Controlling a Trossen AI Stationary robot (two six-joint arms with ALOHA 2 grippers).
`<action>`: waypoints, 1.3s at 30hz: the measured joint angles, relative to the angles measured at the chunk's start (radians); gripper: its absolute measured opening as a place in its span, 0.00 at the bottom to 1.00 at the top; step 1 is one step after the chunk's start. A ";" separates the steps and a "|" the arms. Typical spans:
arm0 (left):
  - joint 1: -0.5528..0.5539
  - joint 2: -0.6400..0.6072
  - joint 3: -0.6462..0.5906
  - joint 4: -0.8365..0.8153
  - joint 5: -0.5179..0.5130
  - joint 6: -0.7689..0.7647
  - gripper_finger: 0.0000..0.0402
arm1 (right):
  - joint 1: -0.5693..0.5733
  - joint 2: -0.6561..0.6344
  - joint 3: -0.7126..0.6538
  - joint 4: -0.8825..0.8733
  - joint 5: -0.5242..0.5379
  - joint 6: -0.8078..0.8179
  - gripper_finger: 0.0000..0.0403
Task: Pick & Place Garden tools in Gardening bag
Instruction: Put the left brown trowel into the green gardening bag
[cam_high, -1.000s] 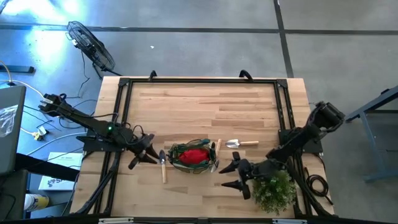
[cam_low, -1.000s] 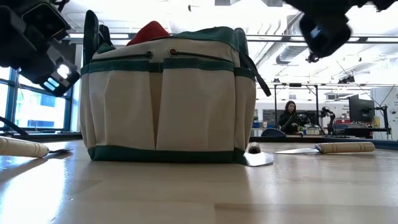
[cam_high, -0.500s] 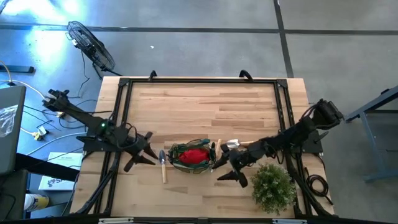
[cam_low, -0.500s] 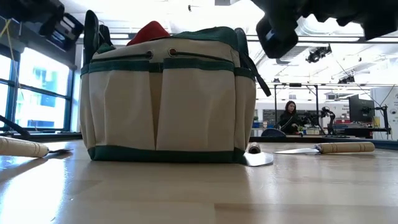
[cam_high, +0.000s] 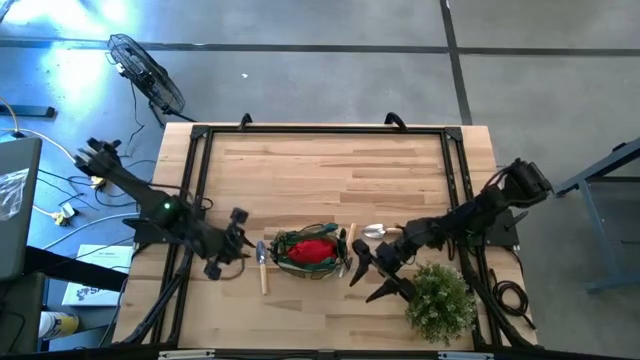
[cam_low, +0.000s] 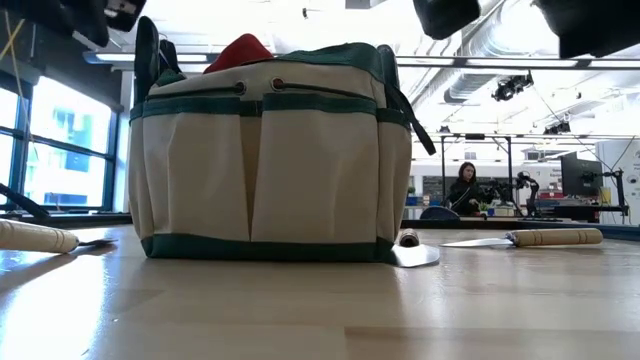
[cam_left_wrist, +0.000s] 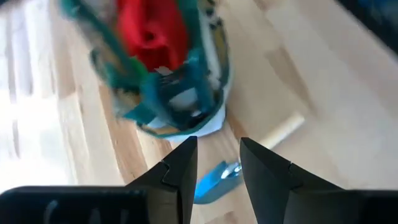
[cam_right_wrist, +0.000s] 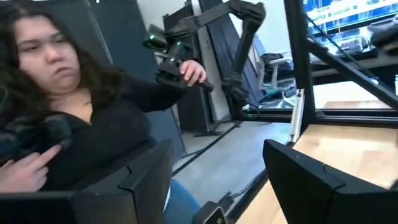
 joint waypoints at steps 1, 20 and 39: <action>0.000 0.021 0.001 0.001 -0.001 0.049 0.29 | -0.008 0.000 0.000 -0.001 -0.003 0.000 0.60; -0.056 0.210 0.001 0.093 0.162 0.051 0.29 | -0.161 0.000 0.000 0.037 -0.084 -0.002 0.60; -0.085 0.293 0.000 0.112 0.032 -0.055 0.29 | -0.196 0.000 0.000 0.044 -0.081 0.062 0.60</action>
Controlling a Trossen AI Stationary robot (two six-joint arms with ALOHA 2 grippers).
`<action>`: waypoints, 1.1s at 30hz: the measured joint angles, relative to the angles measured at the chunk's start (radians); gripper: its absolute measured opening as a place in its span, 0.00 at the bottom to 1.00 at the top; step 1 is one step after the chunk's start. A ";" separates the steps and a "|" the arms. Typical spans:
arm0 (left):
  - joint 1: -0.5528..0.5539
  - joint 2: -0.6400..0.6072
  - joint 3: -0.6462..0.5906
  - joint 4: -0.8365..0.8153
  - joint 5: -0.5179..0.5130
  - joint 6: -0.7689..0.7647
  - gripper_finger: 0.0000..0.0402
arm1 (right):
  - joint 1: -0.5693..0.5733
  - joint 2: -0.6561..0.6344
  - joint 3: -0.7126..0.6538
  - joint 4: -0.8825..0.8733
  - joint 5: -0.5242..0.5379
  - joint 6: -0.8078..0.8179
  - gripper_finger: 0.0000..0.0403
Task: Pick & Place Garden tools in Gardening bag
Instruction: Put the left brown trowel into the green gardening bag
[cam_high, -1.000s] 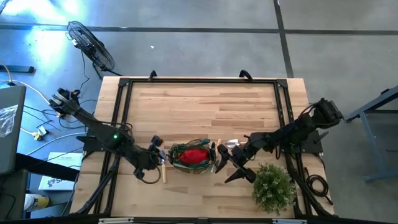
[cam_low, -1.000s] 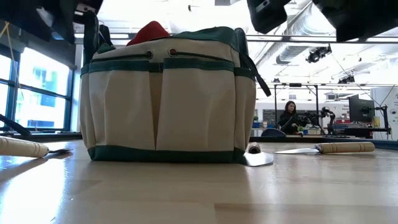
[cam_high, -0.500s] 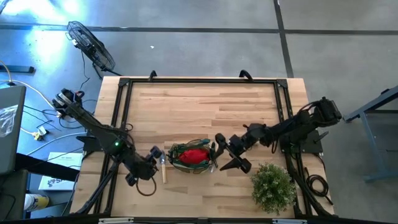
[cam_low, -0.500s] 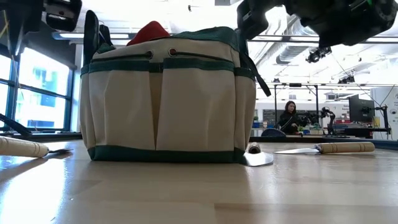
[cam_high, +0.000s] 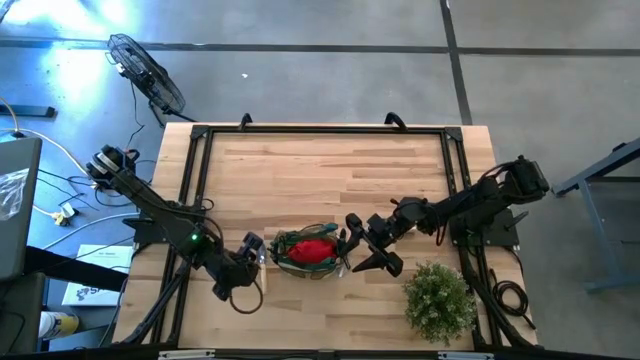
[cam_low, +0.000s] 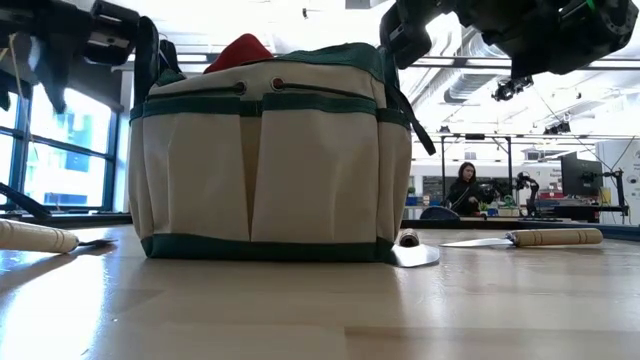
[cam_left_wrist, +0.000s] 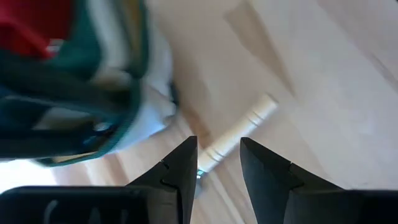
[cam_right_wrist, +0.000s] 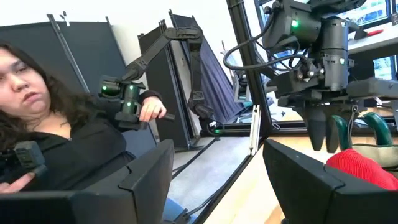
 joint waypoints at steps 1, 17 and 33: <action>0.000 0.000 0.000 0.005 -0.021 -0.022 0.29 | 0.000 0.000 0.000 0.000 0.000 0.000 0.60; 0.000 0.000 0.000 0.025 0.064 -0.280 0.29 | 0.001 0.000 0.000 -0.002 0.010 0.001 0.60; 0.000 0.000 0.000 0.036 0.046 -0.289 0.62 | 0.001 0.000 0.000 -0.002 0.010 0.001 0.60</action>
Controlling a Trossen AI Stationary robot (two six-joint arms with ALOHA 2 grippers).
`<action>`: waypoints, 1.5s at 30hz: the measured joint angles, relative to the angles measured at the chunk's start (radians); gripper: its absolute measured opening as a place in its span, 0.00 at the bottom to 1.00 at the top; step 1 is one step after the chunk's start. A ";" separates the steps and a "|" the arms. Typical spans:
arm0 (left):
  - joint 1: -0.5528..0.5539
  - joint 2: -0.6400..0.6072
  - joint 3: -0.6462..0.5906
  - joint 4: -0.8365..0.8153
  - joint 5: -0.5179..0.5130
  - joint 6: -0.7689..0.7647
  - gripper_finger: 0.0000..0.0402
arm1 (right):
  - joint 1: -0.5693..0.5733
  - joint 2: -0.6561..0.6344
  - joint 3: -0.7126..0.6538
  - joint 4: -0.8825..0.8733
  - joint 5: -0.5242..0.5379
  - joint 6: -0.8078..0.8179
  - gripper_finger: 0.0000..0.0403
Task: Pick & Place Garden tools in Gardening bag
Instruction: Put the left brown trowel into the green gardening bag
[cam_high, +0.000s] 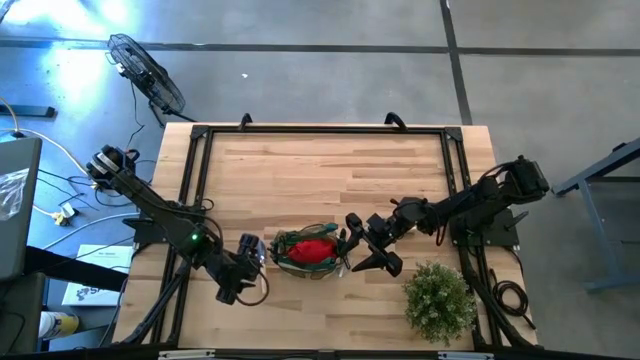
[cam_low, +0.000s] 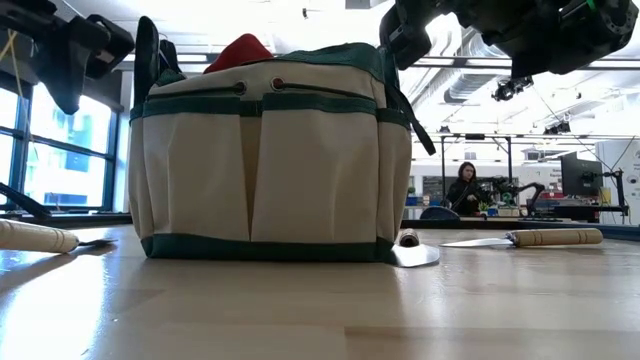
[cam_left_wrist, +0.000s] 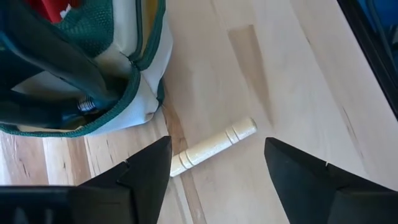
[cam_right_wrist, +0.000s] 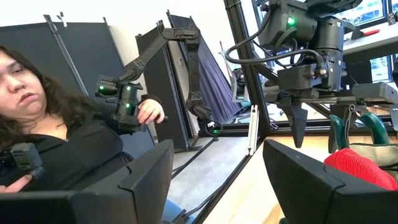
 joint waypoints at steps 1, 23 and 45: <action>0.000 0.000 0.000 0.006 0.000 0.000 0.63 | 0.000 0.000 0.000 0.000 0.000 0.000 0.60; -0.001 0.011 0.000 0.003 0.042 0.290 0.63 | 0.000 0.000 0.000 -0.037 0.052 -0.003 0.60; 0.000 0.148 -0.001 0.099 0.025 0.657 0.63 | 0.000 0.000 0.000 -0.036 0.087 0.000 0.60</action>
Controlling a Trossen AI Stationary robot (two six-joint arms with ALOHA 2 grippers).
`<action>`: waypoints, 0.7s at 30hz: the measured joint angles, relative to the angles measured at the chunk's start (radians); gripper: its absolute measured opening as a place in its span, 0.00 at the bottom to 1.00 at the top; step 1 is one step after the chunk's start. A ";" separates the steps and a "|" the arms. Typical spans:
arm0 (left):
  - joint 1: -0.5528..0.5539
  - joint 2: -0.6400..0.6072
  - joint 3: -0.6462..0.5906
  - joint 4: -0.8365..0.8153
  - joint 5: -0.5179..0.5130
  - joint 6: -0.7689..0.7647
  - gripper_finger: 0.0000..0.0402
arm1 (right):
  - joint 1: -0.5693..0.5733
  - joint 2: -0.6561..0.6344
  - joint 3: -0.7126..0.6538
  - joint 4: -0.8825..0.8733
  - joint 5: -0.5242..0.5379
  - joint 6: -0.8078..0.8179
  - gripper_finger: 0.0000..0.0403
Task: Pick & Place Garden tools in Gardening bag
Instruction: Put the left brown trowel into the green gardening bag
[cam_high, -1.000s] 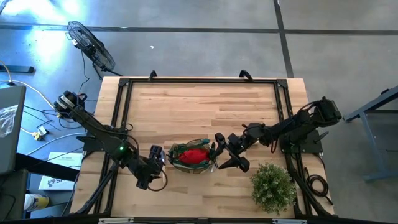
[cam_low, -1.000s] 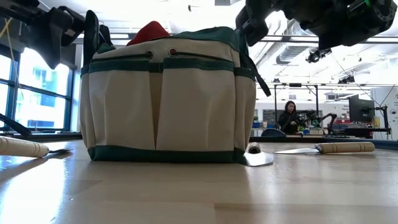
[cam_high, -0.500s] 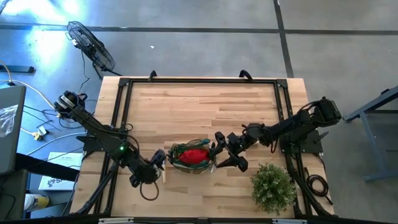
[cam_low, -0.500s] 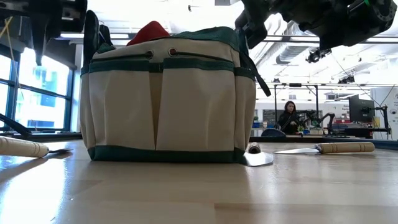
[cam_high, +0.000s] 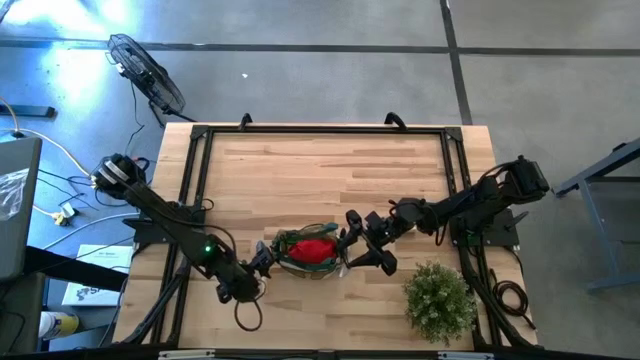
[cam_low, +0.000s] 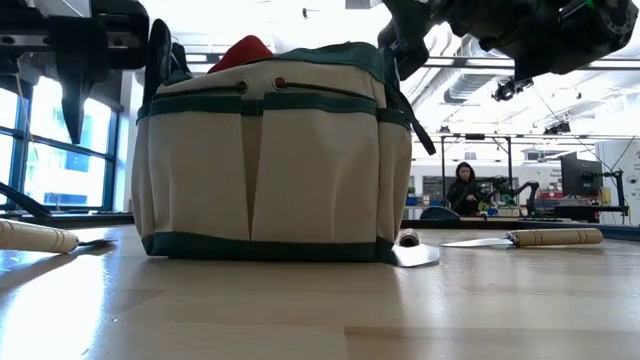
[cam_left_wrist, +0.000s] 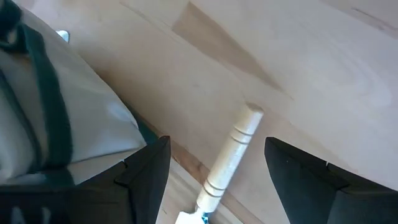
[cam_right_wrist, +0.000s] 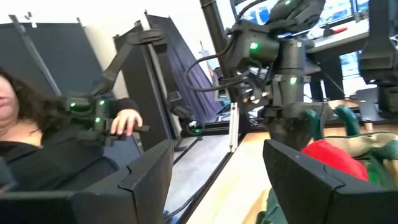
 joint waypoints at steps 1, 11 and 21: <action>0.000 0.007 0.000 -0.006 0.000 0.001 0.63 | 0.000 0.000 0.000 0.000 0.006 0.000 0.60; 0.000 0.021 0.000 -0.009 0.008 -0.025 0.63 | 0.024 0.000 0.000 0.003 0.126 0.057 0.60; 0.000 0.021 0.000 0.052 0.032 -0.193 0.63 | 0.082 0.000 0.000 0.050 0.295 0.096 0.60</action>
